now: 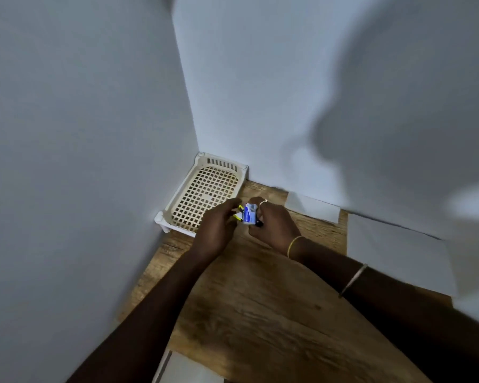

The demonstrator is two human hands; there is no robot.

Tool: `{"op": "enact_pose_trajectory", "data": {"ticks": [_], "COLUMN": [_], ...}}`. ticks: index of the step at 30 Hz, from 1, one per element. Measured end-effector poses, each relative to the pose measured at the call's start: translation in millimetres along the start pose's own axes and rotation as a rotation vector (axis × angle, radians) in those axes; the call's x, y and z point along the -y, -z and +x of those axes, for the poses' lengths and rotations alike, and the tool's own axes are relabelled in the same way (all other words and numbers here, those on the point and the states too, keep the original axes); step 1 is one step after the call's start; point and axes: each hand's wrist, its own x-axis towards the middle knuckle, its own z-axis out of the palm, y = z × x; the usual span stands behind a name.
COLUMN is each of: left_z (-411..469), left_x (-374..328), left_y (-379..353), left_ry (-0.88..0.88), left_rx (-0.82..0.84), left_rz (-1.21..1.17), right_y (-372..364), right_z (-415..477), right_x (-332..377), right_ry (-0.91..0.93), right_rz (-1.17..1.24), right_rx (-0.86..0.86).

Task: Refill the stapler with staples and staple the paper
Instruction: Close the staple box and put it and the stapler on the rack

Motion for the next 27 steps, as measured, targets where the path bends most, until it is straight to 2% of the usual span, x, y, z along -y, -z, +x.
{"op": "enact_pose_trajectory", "data": {"ticks": [7, 12, 18, 27], "left_z": [57, 73, 70, 66], "left_x": [43, 67, 88, 93], "left_y": [51, 60, 52, 53], "left_ry": [0.107, 0.205, 0.238, 0.253], "left_rx": [-0.135, -0.102, -0.057, -0.049], "left_rz": [-0.014, -0.017, 0.014, 0.017], "right_y": [-23, -38, -50, -61], "right_z": [106, 161, 190, 199], "right_x": [38, 41, 31, 25], "right_ry": [0.085, 0.050, -0.045, -0.046], "right_rz": [-0.047, -0.125, -0.201, -0.258], "right_rx": [0.036, 0.041, 0.051, 0.030]}}
